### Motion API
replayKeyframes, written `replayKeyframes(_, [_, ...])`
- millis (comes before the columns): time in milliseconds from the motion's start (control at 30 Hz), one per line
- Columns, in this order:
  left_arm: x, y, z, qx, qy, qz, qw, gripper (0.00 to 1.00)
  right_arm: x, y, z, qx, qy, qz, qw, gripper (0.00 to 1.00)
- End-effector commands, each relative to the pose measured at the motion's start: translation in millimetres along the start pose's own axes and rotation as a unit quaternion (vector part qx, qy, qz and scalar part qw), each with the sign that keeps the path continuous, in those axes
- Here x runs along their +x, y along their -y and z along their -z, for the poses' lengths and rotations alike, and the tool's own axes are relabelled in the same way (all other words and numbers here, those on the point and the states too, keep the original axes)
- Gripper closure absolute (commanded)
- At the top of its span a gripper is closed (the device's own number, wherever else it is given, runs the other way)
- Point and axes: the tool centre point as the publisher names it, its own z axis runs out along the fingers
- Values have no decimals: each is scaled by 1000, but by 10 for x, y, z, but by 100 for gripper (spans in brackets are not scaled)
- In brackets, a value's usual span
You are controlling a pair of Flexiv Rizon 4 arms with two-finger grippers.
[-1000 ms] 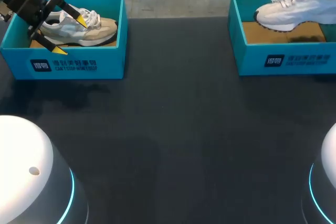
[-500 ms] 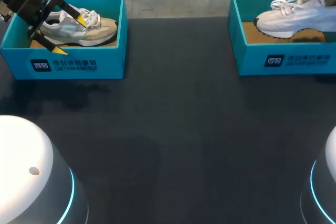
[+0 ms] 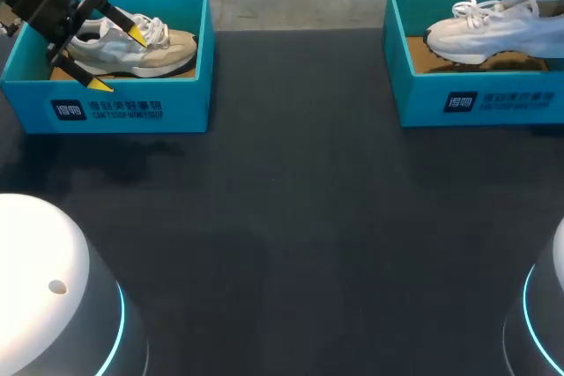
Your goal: Take the shoe out of the shoebox, open the shoe tongue, remove and reinsert the insole, then place the shoe into the shoebox
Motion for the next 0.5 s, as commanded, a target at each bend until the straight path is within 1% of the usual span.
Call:
replayKeyframes(33, [-2, -2, 5, 0, -2, 0, 1000, 0, 41, -73, -79, 7, -1, -5, 1000, 100])
replayKeyframes(333, [-2, -2, 5, 0, -2, 0, 1000, 0, 123, -79, -268, 16, 7, -11, 1000, 100])
replayKeyframes(500, [-2, -2, 5, 0, -2, 0, 1000, 0, 149, -80, -338, 20, 8, -10, 1000, 100])
